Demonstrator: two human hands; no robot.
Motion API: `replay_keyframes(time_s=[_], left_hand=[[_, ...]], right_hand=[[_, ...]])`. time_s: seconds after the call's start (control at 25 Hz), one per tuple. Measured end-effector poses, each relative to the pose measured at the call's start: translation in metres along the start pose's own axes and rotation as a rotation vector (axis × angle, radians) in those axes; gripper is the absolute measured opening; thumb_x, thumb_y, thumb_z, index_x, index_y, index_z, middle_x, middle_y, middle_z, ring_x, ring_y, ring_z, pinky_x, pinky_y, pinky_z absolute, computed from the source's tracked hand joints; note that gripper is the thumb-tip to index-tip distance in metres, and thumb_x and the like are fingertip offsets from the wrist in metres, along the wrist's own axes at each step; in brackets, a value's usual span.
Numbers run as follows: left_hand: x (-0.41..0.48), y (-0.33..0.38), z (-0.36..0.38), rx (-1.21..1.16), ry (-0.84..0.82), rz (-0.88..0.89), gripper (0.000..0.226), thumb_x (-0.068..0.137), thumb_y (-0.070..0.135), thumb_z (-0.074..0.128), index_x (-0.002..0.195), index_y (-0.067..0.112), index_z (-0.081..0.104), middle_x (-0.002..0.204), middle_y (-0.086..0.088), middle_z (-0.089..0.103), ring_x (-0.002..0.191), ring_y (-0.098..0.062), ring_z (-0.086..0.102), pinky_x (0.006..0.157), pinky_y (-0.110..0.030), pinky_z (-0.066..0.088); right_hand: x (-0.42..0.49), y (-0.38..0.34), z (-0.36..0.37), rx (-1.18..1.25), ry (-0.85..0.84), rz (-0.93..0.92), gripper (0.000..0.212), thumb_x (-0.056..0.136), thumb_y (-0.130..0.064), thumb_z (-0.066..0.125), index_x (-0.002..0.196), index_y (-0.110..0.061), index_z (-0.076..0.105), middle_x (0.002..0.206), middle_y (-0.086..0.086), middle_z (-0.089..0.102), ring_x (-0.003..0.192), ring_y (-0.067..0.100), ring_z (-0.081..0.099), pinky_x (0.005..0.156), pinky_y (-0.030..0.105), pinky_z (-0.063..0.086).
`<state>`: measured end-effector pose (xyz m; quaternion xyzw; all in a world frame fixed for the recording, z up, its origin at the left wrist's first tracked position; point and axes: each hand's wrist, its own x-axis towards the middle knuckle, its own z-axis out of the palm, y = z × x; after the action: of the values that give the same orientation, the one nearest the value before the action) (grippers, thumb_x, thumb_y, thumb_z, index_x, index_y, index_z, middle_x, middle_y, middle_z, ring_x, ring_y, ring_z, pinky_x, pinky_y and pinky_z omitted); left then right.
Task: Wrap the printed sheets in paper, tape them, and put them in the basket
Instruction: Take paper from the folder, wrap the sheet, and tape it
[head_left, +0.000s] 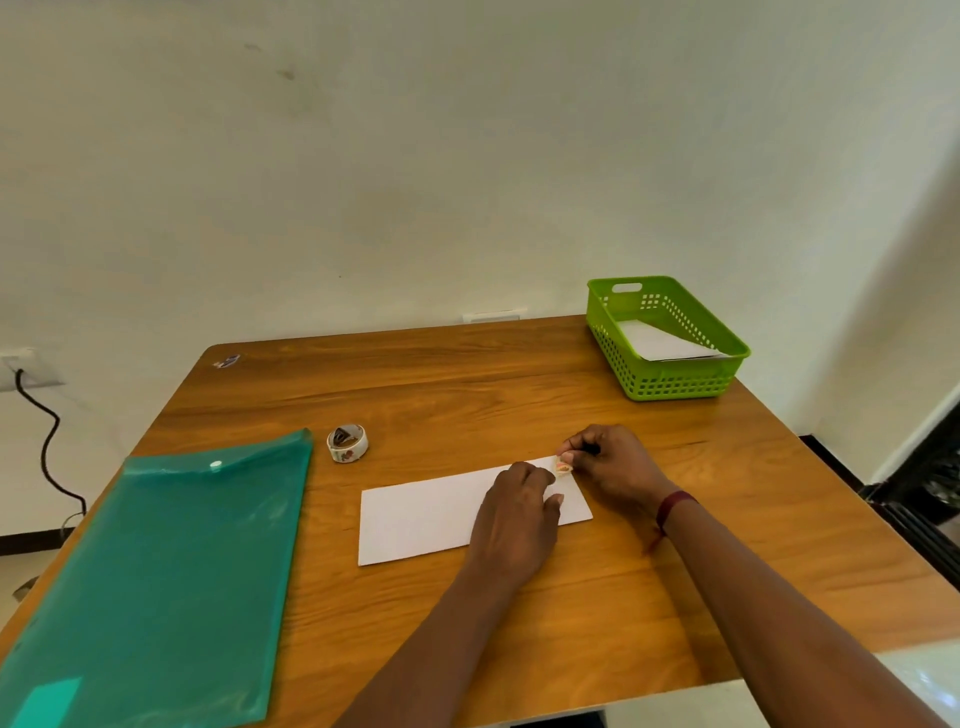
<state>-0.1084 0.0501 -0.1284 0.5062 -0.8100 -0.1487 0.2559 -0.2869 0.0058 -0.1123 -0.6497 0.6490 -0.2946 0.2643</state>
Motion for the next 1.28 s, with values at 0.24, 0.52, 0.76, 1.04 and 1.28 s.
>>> replay_keyframes(time_s=[0.24, 0.52, 0.76, 1.04, 1.28], left_hand=[[-0.001, -0.004, 0.009, 0.114, -0.04, 0.024, 0.044, 0.102, 0.037, 0.041, 0.143, 0.021, 0.041, 0.14, -0.001, 0.043, 0.124, -0.017, 0.042, 0.103, -0.032, 0.038], [0.0, -0.006, 0.012, 0.2, -0.085, 0.035, 0.051, 0.103, 0.039, 0.036, 0.149, 0.02, 0.03, 0.149, -0.003, 0.035, 0.133, -0.021, 0.035, 0.108, -0.037, 0.034], [0.001, -0.006, 0.012, 0.225, -0.138, 0.032, 0.052, 0.103, 0.04, 0.031, 0.152, 0.023, 0.026, 0.156, -0.004, 0.028, 0.14, -0.023, 0.027, 0.113, -0.041, 0.028], [0.002, -0.006, 0.01, 0.266, -0.161, 0.077, 0.05, 0.103, 0.035, 0.031, 0.151, 0.021, 0.031, 0.157, -0.001, 0.029, 0.141, -0.023, 0.026, 0.113, -0.043, 0.027], [0.003, -0.007, 0.011, 0.296, -0.204, 0.1, 0.05, 0.103, 0.033, 0.026, 0.151, 0.02, 0.027, 0.161, -0.001, 0.023, 0.143, -0.024, 0.021, 0.114, -0.045, 0.023]], right_hand=[[0.013, 0.001, 0.002, -0.09, -0.043, -0.022, 0.009, 0.089, -0.017, 0.069, 0.095, -0.018, 0.077, 0.099, -0.005, 0.069, 0.094, 0.012, 0.061, 0.086, 0.032, 0.053], [0.016, 0.006, 0.004, -0.131, -0.045, -0.046, 0.008, 0.088, -0.02, 0.07, 0.089, -0.024, 0.077, 0.097, -0.007, 0.07, 0.092, 0.01, 0.062, 0.082, 0.035, 0.055], [0.017, 0.005, 0.005, -0.142, -0.042, -0.029, 0.008, 0.087, -0.021, 0.071, 0.087, -0.027, 0.077, 0.097, -0.009, 0.07, 0.091, 0.009, 0.061, 0.081, 0.035, 0.054], [0.017, 0.003, 0.01, -0.173, -0.015, -0.01, 0.008, 0.085, -0.024, 0.074, 0.085, -0.032, 0.074, 0.086, -0.015, 0.065, 0.082, 0.005, 0.059, 0.068, 0.023, 0.046], [0.011, 0.006, 0.008, -0.177, 0.031, -0.075, 0.018, 0.086, -0.012, 0.068, 0.086, -0.03, 0.071, 0.092, -0.007, 0.063, 0.082, 0.009, 0.059, 0.071, 0.025, 0.048]])
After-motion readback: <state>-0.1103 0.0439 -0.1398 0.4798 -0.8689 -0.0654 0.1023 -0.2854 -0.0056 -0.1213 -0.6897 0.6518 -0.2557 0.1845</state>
